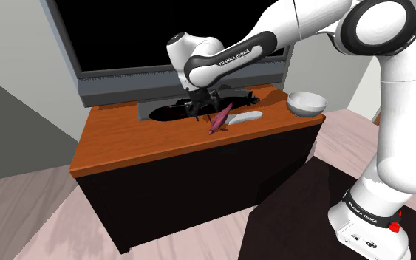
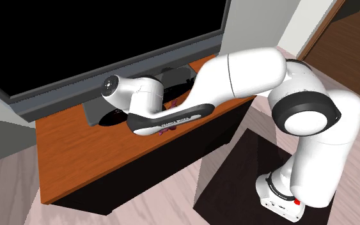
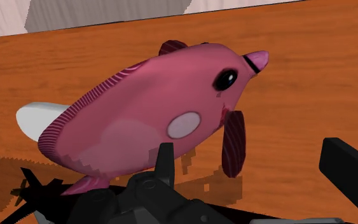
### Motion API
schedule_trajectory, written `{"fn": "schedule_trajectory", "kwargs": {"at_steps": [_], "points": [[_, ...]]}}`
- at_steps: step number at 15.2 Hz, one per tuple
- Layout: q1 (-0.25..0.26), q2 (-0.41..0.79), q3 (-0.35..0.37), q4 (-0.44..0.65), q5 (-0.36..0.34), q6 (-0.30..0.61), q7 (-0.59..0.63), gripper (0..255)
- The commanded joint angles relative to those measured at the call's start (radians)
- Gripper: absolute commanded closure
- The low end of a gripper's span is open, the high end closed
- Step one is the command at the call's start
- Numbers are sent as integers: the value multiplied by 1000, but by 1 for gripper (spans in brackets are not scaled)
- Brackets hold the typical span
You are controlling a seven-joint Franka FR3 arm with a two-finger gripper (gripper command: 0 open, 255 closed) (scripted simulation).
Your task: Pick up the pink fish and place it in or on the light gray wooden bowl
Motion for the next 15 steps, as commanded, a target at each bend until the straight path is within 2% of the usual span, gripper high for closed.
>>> {"fn": "schedule_trajectory", "kwargs": {"at_steps": [1, 7, 8, 15], "points": [[-2, 0, -1, -12, -2, 11, 3, 0], [-2, 0, -1, -11, -2, 11, 3, 0], [-2, 0, -1, -11, -2, 11, 3, 255], [-2, 0, -1, -11, -2, 11, 3, 255]]}}
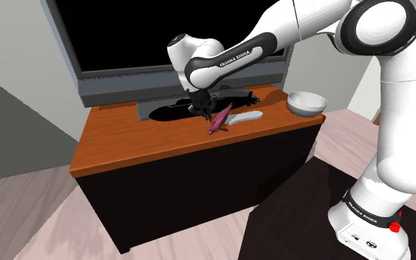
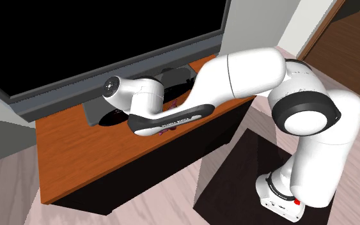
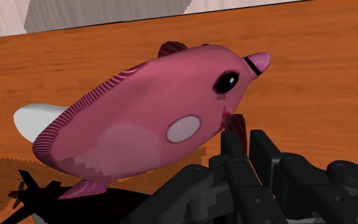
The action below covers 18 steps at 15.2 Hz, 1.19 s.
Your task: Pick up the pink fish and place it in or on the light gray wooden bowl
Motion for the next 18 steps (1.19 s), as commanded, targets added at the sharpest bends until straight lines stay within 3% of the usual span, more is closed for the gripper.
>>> {"fn": "schedule_trajectory", "kwargs": {"at_steps": [1, 18], "points": [[0, 0, 0, 0, 0, 0, 0, 255], [7, -53, 13, 137, 35, -172, -70, 255]]}}
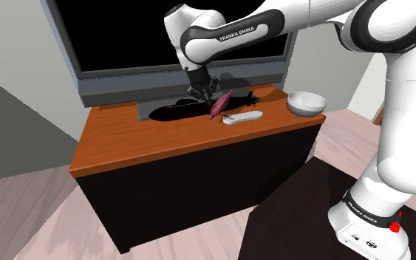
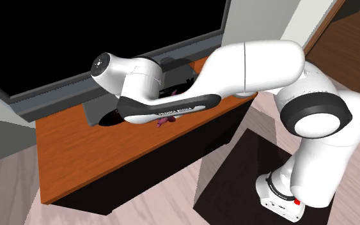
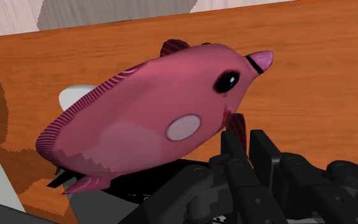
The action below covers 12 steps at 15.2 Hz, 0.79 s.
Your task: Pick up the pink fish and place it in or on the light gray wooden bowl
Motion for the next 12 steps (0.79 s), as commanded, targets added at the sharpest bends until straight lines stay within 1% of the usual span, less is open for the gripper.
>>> {"fn": "schedule_trajectory", "kwargs": {"at_steps": [1, 12], "points": [[2, -6, 2, 21, 4, -25, -9, 255], [22, -6, 5, 168, 6, -163, -54, 255]]}}
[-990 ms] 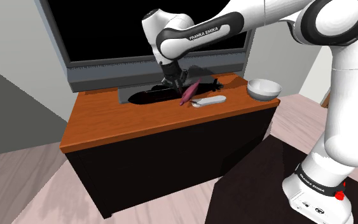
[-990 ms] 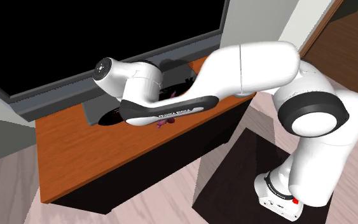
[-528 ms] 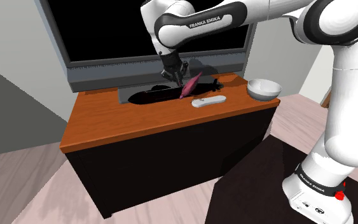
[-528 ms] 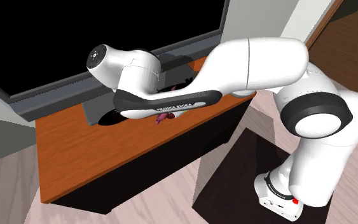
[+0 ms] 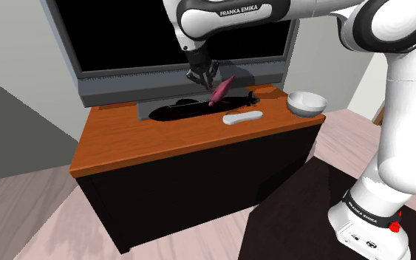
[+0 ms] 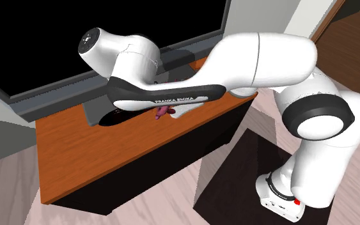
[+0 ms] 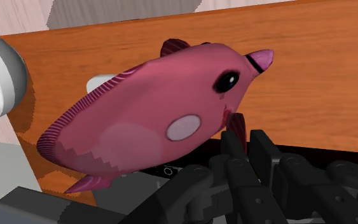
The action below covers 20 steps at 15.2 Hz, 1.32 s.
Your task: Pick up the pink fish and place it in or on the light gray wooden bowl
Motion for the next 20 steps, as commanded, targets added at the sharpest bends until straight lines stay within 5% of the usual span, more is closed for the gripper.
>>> {"fn": "schedule_trajectory", "kwargs": {"at_steps": [1, 3, 11, 20], "points": [[5, 3, 0, 31, -1, -27, -8, 255], [8, 5, 0, 51, -3, -44, -13, 255], [-158, -265, -45, -297, 80, 116, -160, 255], [-273, -480, -155, -546, 122, 242, -363, 255]]}}
